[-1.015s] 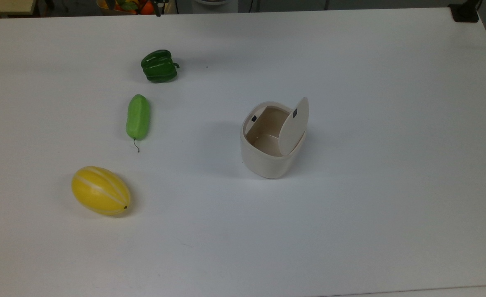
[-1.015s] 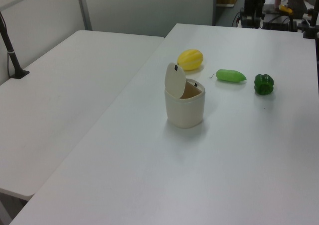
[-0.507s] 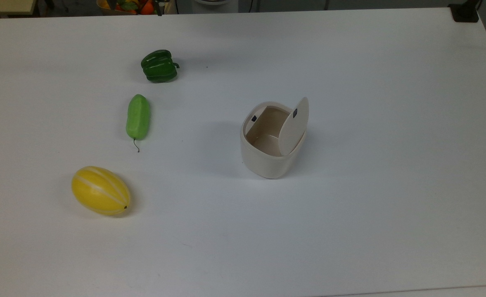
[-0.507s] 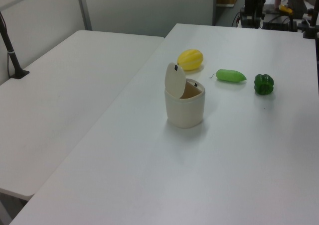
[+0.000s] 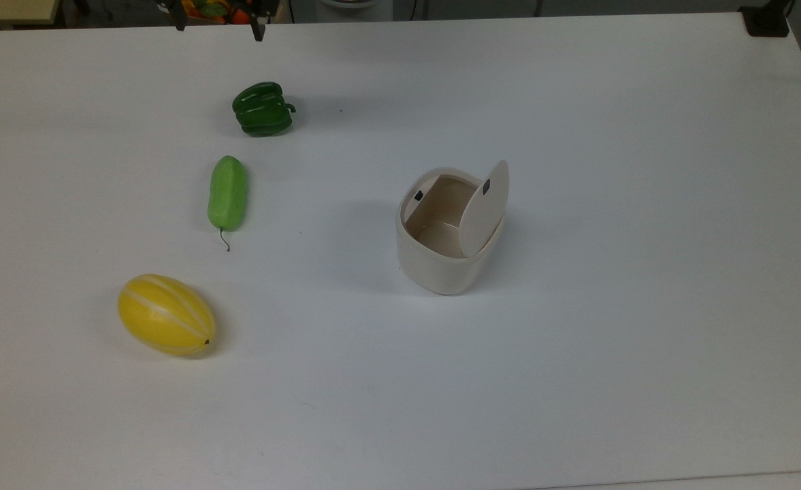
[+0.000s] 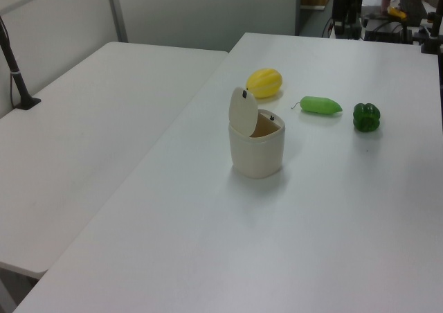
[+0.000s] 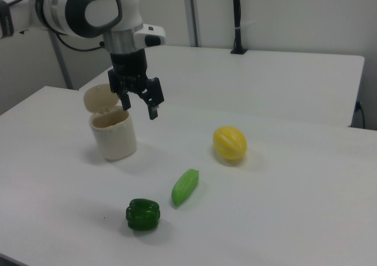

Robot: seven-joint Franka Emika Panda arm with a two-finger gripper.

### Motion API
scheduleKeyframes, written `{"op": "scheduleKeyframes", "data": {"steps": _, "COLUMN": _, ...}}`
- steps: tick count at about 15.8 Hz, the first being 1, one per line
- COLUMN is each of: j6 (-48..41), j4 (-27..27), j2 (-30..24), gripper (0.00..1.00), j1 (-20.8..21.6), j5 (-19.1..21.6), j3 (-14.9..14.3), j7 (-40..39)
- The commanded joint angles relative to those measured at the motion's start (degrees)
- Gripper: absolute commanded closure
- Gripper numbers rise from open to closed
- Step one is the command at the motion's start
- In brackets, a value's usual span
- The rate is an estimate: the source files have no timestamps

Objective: Close garbage bin

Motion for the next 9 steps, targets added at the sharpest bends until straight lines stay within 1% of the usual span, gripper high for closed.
{"op": "scheduleKeyframes", "data": {"steps": 1, "j6": 2.34, "j4": 0.57, "j2": 0.83, "gripper": 0.35, "j1": 2.90, "j5": 0.83, "j3": -0.75, "j7": -0.70}}
{"op": "scheduleKeyframes", "data": {"steps": 2, "j6": 2.52, "j4": 0.66, "j2": 1.00, "gripper": 0.58, "j1": 3.51, "j5": 0.92, "j3": -0.58, "j7": -0.96}}
{"op": "scheduleKeyframes", "data": {"steps": 3, "j6": 2.61, "j4": 0.66, "j2": 1.35, "gripper": 0.77, "j1": 3.86, "j5": 1.27, "j3": -0.49, "j7": -0.79}}
{"op": "scheduleKeyframes", "data": {"steps": 4, "j6": 2.69, "j4": 1.27, "j2": 1.79, "gripper": 0.90, "j1": 4.56, "j5": 2.23, "j3": -0.57, "j7": -0.78}}
{"op": "scheduleKeyframes", "data": {"steps": 6, "j6": 3.04, "j4": 3.46, "j2": 3.81, "gripper": 1.00, "j1": 5.88, "j5": 4.08, "j3": -0.66, "j7": -2.09}}
{"op": "scheduleKeyframes", "data": {"steps": 8, "j6": 6.72, "j4": 5.05, "j2": 5.04, "gripper": 1.00, "j1": 8.25, "j5": 4.70, "j3": -0.84, "j7": -6.04}}
{"op": "scheduleKeyframes", "data": {"steps": 9, "j6": 8.57, "j4": 5.14, "j2": 5.13, "gripper": 1.00, "j1": 8.87, "j5": 6.09, "j3": -0.84, "j7": -8.15}}
